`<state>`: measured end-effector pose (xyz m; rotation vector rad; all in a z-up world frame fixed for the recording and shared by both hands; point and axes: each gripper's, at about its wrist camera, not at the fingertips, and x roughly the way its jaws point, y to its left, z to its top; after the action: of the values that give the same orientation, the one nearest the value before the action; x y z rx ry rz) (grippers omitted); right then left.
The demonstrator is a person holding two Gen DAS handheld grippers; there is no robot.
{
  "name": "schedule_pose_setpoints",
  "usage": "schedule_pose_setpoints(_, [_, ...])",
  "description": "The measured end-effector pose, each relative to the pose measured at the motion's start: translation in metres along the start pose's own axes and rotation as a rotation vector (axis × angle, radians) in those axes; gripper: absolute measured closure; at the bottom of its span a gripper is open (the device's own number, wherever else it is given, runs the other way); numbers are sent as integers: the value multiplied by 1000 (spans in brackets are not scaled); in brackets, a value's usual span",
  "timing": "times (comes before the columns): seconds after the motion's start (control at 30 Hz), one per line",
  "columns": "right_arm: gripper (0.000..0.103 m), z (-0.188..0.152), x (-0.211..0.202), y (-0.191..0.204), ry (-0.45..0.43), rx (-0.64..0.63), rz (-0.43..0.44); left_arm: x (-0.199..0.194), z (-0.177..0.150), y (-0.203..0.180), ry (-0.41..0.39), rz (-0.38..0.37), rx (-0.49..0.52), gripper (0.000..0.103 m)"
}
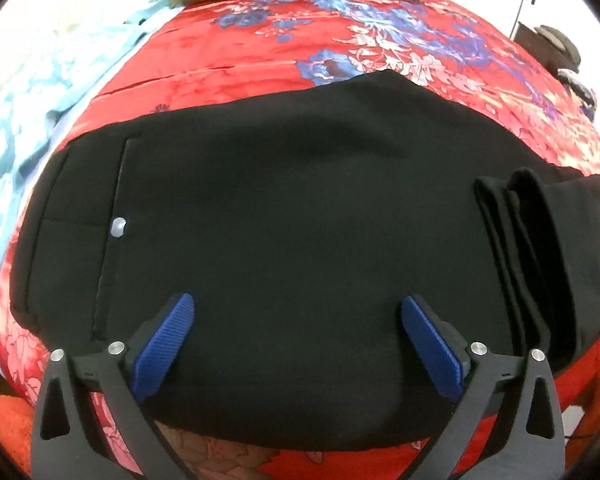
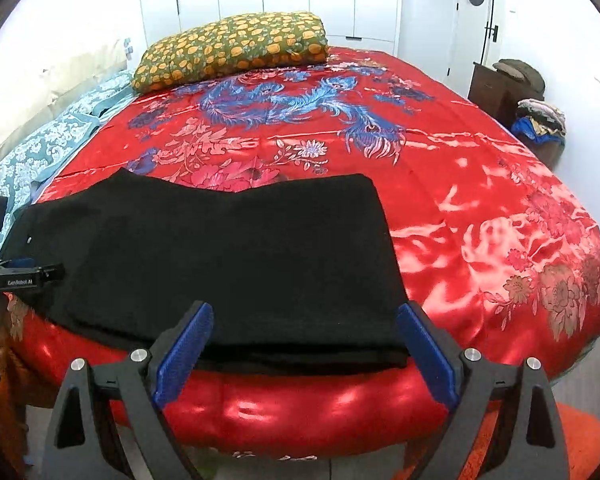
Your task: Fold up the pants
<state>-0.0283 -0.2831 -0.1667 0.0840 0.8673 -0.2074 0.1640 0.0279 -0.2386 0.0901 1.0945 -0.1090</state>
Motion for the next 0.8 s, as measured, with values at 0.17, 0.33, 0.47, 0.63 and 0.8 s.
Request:
schedule_pose_setpoints(0.17, [10,-2,2,-5,1,15,-13,-1,-1,-1,-11,-3,4,0])
schedule_pose_setpoints(0.33, [10,-1,2,-12,-12,41,-23,-1,-2,-2,-21,7,11,0])
schedule_pose_setpoints(0.47, [10,0,1,-14,-28,44,-51,-1,-4,-3,-29,10,16,0])
schedule_pose_setpoints(0.63, [5,0,5,-15,-28,52,-44,-1,-5,-4,-36,15,21,0])
schedule_pose_setpoints(0.8, [0,1,8,-8,-21,35,-42,0,-5,-5,-40,20,25,0])
